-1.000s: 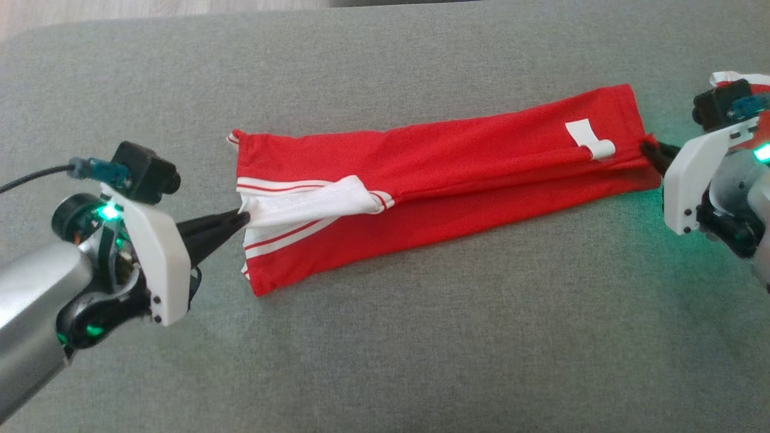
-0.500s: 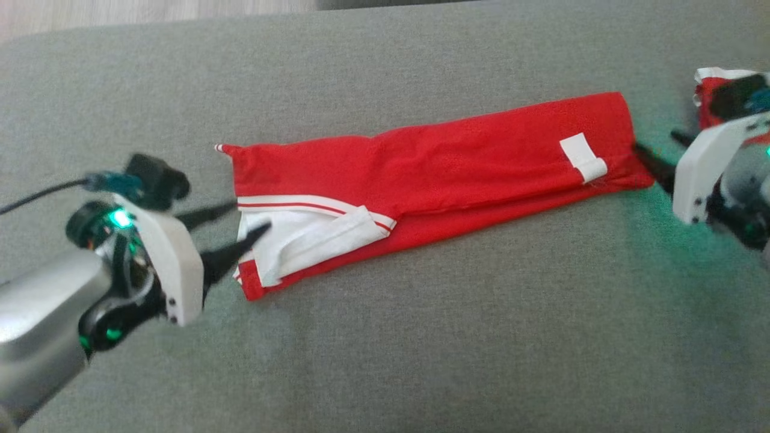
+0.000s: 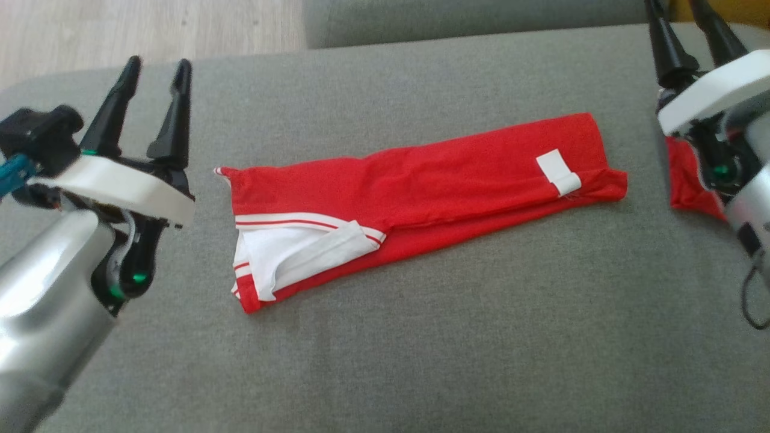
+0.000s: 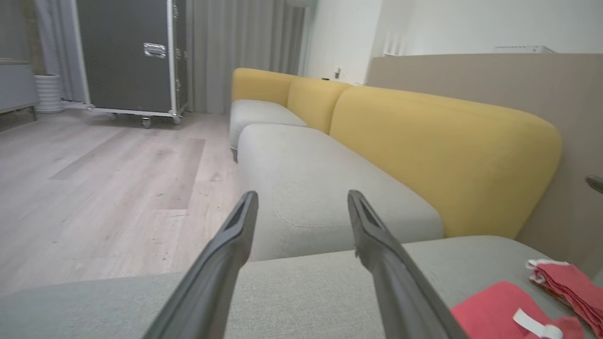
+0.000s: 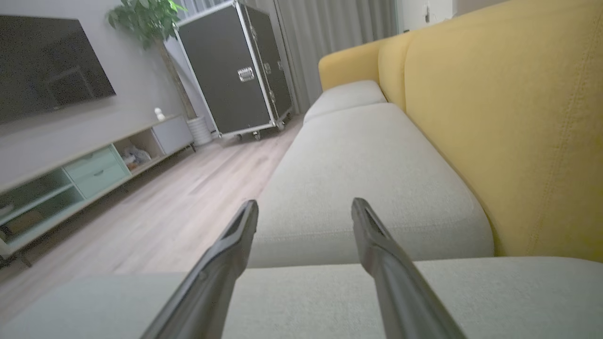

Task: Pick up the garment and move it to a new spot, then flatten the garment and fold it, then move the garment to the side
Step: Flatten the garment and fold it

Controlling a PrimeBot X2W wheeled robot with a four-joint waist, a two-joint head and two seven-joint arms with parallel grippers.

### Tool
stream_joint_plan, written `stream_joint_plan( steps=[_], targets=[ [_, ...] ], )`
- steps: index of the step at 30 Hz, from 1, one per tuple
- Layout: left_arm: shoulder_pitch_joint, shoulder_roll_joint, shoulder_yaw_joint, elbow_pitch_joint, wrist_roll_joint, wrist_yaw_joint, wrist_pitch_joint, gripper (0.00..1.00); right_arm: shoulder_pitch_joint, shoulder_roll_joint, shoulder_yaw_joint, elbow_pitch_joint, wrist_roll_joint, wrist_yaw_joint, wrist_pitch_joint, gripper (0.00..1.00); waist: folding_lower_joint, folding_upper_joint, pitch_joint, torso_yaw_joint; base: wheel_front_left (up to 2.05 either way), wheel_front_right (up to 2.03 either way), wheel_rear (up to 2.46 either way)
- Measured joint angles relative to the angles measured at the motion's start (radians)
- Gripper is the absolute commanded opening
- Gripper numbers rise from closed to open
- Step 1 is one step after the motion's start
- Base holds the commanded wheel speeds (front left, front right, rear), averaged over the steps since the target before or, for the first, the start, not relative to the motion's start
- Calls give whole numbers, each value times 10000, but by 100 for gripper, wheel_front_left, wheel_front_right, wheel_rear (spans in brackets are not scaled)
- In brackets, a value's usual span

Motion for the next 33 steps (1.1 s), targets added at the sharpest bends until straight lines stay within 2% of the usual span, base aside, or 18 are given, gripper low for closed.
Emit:
stream_joint_plan(
  steps=[3, 7, 10, 13, 17, 23, 27, 33],
  targets=[
    [878, -545, 1724, -424, 1035, 420, -31, 100, 254, 433, -955, -194, -466, 0, -196, 100, -1, 0, -211, -30, 0, 0, 0],
    [2504, -1570, 3726, -1020, 2713, 579, -75, 100, 1292, 1055, -3567, -1193, -2462, 0, -207, 100, 0, 0, -439, -72, 0, 0, 0],
    [4022, -2324, 4661, -1131, 3797, 468, -75, 100, 2928, 1879, -5170, -2006, -4172, 0, -222, 100, -1, 0, -626, -92, 0, 0, 0],
    [5274, -3081, 5549, -1139, 4441, 140, -73, 100, 4838, 2945, -6148, -2550, -5578, 0, -222, 100, -2, 0, -773, -112, 0, 0, 0],
    [6160, -3843, 6276, -1039, 5308, -474, -73, 100, 6412, 3787, -6767, -2943, -6884, 0, -221, 100, -1, 0, -756, -118, 0, 0, 0],
    [6259, -4491, 7010, -765, 6149, -1329, -73, 100, 6501, 4069, -7264, -3264, -7710, 0, -222, 100, 0, 0, -528, -94, 0, 0, 0],
    [6174, -4784, 7277, -537, 6539, -1741, -73, 100, 6196, 4188, -7781, -2667, -8303, 0, -146, 100, 0, 0, -242, -65, 0, 0, 0],
    [5567, -5139, 7346, -167, 6959, -2159, -73, 100, 4655, 4217, -9605, -1070, -9068, 0, 932, 100, 2, 0, 319, 73, 0, 0, 0]
  ],
)
